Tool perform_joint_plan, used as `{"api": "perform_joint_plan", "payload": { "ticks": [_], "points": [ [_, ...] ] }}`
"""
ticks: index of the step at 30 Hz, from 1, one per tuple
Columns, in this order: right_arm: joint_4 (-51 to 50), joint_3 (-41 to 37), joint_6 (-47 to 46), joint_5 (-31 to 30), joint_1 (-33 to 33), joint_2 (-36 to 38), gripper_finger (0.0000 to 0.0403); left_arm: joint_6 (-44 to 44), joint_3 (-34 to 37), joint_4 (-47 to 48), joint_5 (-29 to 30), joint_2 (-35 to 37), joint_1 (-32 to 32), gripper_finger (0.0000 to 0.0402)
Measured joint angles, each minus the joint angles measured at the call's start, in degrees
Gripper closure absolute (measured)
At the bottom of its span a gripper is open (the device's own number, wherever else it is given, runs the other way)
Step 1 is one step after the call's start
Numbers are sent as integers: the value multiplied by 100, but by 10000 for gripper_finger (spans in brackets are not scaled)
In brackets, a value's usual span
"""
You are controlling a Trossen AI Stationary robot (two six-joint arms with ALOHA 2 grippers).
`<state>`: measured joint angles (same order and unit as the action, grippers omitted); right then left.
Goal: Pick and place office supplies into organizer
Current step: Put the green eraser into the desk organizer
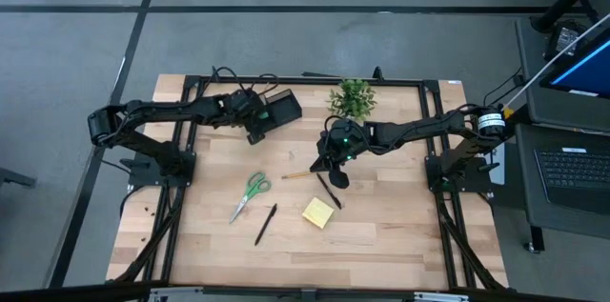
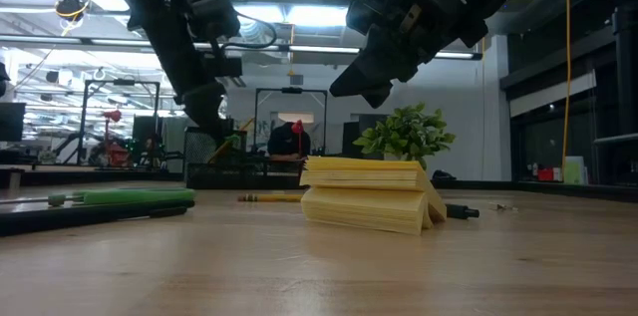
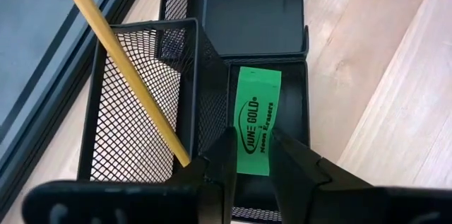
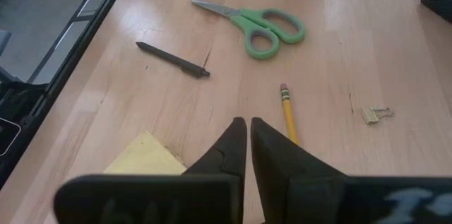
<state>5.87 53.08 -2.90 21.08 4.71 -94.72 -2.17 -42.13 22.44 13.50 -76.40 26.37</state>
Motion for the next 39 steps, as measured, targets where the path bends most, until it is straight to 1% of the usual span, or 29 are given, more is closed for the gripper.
{"api": "perform_joint_plan", "payload": {
  "ticks": [4, 8, 11, 23, 26, 31, 35, 39],
  "points": [
    [0, 0, -1, 0, 0, 0, 377, 183, 40, -61, 8, 0, 0, 332],
    [4, 0, -5, 0, 0, 0, 377, 201, 372, -405, 6, 0, 0, 332],
    [11, 0, -104, 0, -2, 0, 377, 232, 529, -449, 38, -4, 0, 332],
    [61, 0, -111, 0, -2, 0, 377, 304, 564, -472, -7, -4, 0, 328],
    [59, 2, -111, 0, -2, 0, 377, 344, 564, -472, -9, -4, 0, 318],
    [57, 0, -111, 0, -2, 0, 377, 354, 564, -470, -28, -4, 0, 289],
    [55, 0, -111, 0, -1, 0, 377, 355, 564, -470, -364, -4, -2, 270],
    [52, 0, -111, 0, -2, 0, 377, 256, 564, -471, -413, -2, 0, 261]
  ]
}}
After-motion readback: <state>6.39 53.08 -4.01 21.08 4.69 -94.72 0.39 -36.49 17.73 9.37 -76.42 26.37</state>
